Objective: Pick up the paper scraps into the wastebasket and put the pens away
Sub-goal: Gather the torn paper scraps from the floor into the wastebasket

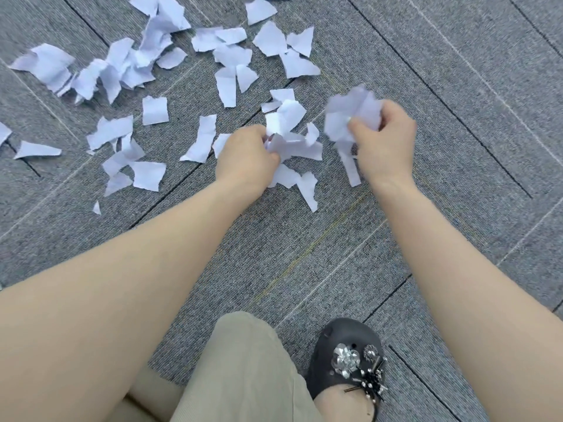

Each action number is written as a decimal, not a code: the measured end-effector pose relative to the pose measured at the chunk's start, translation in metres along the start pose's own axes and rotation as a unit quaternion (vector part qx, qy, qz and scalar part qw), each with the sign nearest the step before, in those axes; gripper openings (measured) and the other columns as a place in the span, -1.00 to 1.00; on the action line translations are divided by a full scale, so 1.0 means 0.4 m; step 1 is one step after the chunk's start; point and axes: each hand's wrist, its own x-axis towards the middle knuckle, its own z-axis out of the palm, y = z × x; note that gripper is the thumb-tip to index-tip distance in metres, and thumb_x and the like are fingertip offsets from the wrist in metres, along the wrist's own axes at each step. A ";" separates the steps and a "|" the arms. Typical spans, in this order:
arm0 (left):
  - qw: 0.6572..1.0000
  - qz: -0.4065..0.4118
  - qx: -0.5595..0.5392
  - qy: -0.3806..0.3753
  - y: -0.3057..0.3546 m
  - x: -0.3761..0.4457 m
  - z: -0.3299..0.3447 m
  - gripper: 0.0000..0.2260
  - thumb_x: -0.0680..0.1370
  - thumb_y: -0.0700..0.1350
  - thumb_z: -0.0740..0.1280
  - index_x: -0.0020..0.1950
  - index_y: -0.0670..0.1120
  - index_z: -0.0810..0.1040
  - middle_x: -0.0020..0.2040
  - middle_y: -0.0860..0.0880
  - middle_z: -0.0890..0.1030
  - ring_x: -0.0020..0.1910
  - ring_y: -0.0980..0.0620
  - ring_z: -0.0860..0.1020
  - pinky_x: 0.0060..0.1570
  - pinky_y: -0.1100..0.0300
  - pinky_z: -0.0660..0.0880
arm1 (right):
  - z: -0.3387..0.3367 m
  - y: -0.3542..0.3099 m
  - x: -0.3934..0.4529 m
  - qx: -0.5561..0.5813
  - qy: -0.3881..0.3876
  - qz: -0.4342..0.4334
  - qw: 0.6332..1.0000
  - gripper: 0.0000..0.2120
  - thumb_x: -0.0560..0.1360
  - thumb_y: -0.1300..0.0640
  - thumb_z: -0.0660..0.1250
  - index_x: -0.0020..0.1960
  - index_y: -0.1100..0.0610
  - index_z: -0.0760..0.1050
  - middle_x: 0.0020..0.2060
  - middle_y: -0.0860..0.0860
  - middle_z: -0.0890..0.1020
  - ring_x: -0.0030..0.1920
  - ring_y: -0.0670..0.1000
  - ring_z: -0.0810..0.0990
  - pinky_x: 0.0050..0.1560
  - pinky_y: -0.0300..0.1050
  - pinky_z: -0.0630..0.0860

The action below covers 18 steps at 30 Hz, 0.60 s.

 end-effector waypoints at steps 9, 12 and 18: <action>0.986 -0.048 -0.157 -0.043 -0.030 0.012 -0.031 -0.87 0.42 -0.25 0.32 -0.04 -0.22 0.52 -0.15 -0.24 0.57 -0.18 -0.15 0.56 -0.21 0.04 0.44 | -0.022 -0.001 0.092 -0.269 -0.039 -0.005 0.962 -0.90 0.37 0.17 0.33 -0.22 0.12 0.40 -0.07 0.06 0.37 -0.09 0.07 0.35 -0.26 -0.20 0.23; 0.985 -0.036 -0.145 -0.081 -0.011 0.011 -0.038 -0.85 0.46 -0.19 0.33 -0.01 -0.22 0.55 -0.17 -0.18 0.54 -0.22 -0.07 0.50 -0.17 0.13 0.40 | -0.022 0.004 0.087 -0.303 -0.020 -0.028 0.952 -0.82 0.35 0.10 0.34 -0.06 0.09 0.45 0.00 0.12 0.43 0.11 0.18 0.46 -0.08 -0.07 0.32; 0.991 0.010 0.086 -0.102 0.018 -0.033 -0.019 -0.91 0.49 -0.20 0.31 -0.19 -0.18 0.47 -0.17 -0.12 0.51 -0.07 -0.19 0.53 -0.18 0.11 0.41 | -0.021 0.016 0.058 -0.273 -0.028 -0.077 0.959 -0.84 0.48 0.15 0.29 -0.12 0.09 0.28 -0.08 0.09 0.45 -0.09 0.08 0.38 -0.16 -0.15 0.20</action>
